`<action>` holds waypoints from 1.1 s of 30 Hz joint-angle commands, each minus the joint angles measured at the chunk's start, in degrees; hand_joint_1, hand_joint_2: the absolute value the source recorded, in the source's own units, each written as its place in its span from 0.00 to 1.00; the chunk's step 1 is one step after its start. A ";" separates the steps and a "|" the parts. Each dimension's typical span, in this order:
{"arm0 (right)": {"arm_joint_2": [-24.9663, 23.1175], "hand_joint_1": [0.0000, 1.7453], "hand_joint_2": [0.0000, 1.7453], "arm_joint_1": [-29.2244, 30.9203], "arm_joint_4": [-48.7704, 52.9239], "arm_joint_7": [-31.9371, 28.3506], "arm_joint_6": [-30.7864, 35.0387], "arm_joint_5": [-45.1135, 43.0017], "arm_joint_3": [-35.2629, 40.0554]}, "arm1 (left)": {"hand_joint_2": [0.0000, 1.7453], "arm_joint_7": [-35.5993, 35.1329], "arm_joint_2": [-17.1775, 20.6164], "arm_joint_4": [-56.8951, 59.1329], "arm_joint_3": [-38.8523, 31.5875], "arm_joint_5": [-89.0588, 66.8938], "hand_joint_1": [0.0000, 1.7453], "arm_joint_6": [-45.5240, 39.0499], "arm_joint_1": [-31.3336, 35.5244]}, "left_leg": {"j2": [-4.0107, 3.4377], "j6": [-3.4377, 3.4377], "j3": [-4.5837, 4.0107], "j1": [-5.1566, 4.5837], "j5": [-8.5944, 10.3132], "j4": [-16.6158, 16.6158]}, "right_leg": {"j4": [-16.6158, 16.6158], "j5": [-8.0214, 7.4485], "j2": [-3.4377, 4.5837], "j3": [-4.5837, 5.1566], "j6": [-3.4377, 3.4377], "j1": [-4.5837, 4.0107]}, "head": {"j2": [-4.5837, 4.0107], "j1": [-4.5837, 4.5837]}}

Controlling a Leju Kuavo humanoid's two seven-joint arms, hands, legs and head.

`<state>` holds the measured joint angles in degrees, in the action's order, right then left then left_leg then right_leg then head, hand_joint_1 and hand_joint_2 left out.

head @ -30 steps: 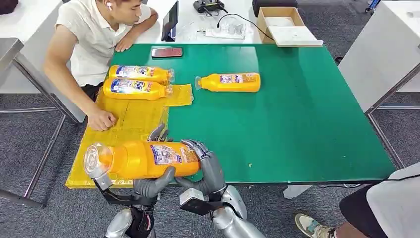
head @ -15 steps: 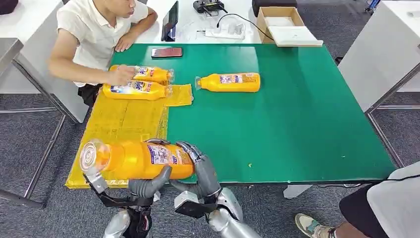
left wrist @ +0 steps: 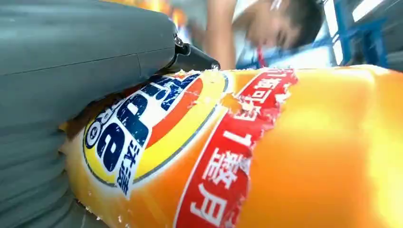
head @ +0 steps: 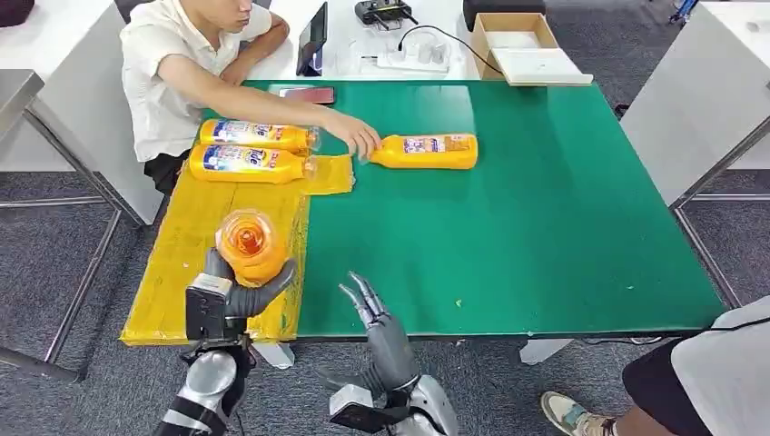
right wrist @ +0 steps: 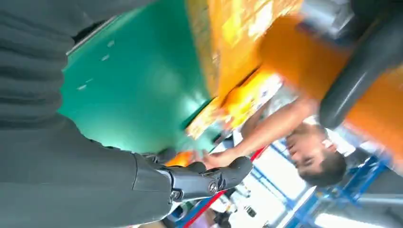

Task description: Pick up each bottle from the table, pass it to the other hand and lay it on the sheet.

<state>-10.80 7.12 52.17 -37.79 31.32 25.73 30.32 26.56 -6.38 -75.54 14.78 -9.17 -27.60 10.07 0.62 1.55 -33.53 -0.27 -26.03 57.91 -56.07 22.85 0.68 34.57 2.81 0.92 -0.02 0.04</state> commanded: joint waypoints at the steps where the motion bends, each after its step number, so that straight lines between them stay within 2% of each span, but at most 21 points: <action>1: 3.92 0.00 0.00 -4.17 3.48 -0.72 3.53 -0.88 -10.64 | 1.00 -1.15 4.07 4.86 -5.45 -13.08 1.00 -5.03 2.73 | -0.05 -0.07 0.19 0.02 -0.04 -0.08 | 0.08 0.05 -0.05 -0.20 -0.07 -0.03 | 0.02 0.00; 3: 4.18 0.00 0.00 -4.18 3.58 -0.81 3.72 -1.07 -11.50 | 1.00 -2.12 4.43 5.91 -4.87 -16.23 1.00 -6.32 3.05 | -0.07 -0.12 0.37 0.06 -0.10 -0.11 | 0.11 0.12 -0.12 -0.39 -0.13 -0.08 | 0.02 0.00; 4: 3.77 0.00 0.00 -4.44 4.37 -1.00 3.53 -1.87 -12.55 | 1.00 -5.17 5.50 10.36 -3.24 -26.00 1.00 -10.49 4.84 | 0.03 -0.09 0.20 0.03 -0.04 -0.07 | 0.06 0.09 -0.17 -0.25 -0.10 -0.04 | 0.02 0.00; 7: 3.29 0.00 0.00 -4.15 5.14 -1.24 2.98 -1.60 -13.14 | 1.00 -7.42 5.57 18.52 -2.01 -33.57 1.00 -11.90 8.30 | 0.10 -0.10 0.16 0.01 0.01 -0.08 | 0.08 0.05 -0.21 -0.22 -0.12 -0.03 | 0.02 0.00; 8: 2.96 0.00 0.00 -3.61 4.99 -1.40 1.99 -1.27 -12.88 | 1.00 -11.22 5.73 24.18 -0.70 -39.44 1.00 -10.62 10.85 | 0.06 -0.12 0.23 0.04 0.00 -0.09 | 0.10 0.05 -0.19 -0.28 -0.15 -0.06 | 0.02 0.00; 19: 2.73 0.00 0.00 -3.22 4.50 -1.07 1.91 -0.87 -12.67 | 1.00 -10.54 5.27 26.61 -0.98 -39.59 1.00 -10.65 11.92 | -0.03 -0.09 0.15 0.04 -0.03 -0.03 | 0.02 0.06 -0.10 -0.17 -0.09 -0.05 | 0.02 0.00; 20: 2.62 0.00 0.00 -2.88 4.25 -1.40 0.66 -0.57 -12.07 | 1.00 -12.99 5.29 30.52 -0.16 -41.30 1.00 -6.64 13.70 | -0.03 -0.07 0.12 0.01 -0.01 -0.04 | 0.01 0.05 -0.08 -0.13 -0.07 -0.02 | 0.02 0.00; 24: 1.47 0.00 0.00 -1.49 2.73 -1.69 -0.82 0.35 -10.89 | 1.00 -16.54 4.53 42.72 1.66 -45.05 0.97 -2.20 19.23 | 0.03 -0.08 0.10 0.02 0.03 -0.02 | 0.02 0.03 -0.13 -0.14 -0.08 -0.02 | 0.02 0.02; 27: 0.94 0.00 0.00 -1.06 1.48 -1.47 -1.36 0.25 -10.65 | 1.00 -19.10 4.59 47.45 2.18 -47.24 0.85 -2.50 21.32 | -0.01 -0.12 0.11 0.05 0.02 0.00 | 0.00 0.02 -0.09 -0.16 -0.13 -0.06 | 0.00 -0.02; 29: 0.73 0.00 0.00 -0.84 0.49 -1.43 -1.44 0.20 -10.60 | 1.00 -20.92 4.97 49.45 2.94 -49.15 0.65 -2.20 22.14 | -0.03 -0.12 0.20 0.04 0.02 -0.06 | 0.05 0.01 -0.10 -0.23 -0.13 -0.05 | 0.02 -0.02; 30: 0.55 0.00 0.00 -0.53 -0.52 -1.63 -1.30 0.21 -10.59 | 1.00 -22.43 5.26 50.62 3.92 -51.50 0.49 -2.74 22.56 | 0.00 -0.14 0.24 0.04 0.03 -0.07 | 0.06 0.02 -0.13 -0.29 -0.15 -0.06 | 0.02 0.02; 31: 0.43 0.00 0.00 -0.36 -1.05 -1.83 -1.19 0.13 -10.63 | 1.00 -23.58 5.47 51.30 4.48 -53.04 0.37 -2.85 22.78 | -0.05 -0.11 0.25 0.03 0.03 -0.07 | 0.05 -0.01 -0.04 -0.28 -0.12 -0.05 | 0.02 -0.02; 32: 0.30 0.00 1.00 -0.23 -1.49 -2.01 -1.26 -0.12 -10.72 | 1.00 -24.83 5.65 51.90 5.21 -54.73 0.24 -2.69 22.96 | -0.12 -0.14 0.37 0.06 0.02 -0.11 | 0.09 -0.02 0.00 -0.38 -0.16 -0.08 | 0.02 -0.02; 33: 0.30 0.00 1.00 -0.23 -1.49 -2.01 -1.26 -0.12 -10.72 | 1.00 -24.83 5.65 51.90 5.21 -54.73 0.24 -2.69 22.96 | -0.17 -0.11 0.34 0.04 0.01 -0.07 | 0.05 -0.01 0.04 -0.34 -0.13 -0.05 | 0.00 0.00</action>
<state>-9.81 4.12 56.78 -38.07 30.23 26.16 19.34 6.66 -2.16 -38.42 14.95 -58.25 -30.58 27.74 0.58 1.56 -33.39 -0.29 -26.00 57.91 -56.09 22.84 0.68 34.39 2.81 0.95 -0.02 0.04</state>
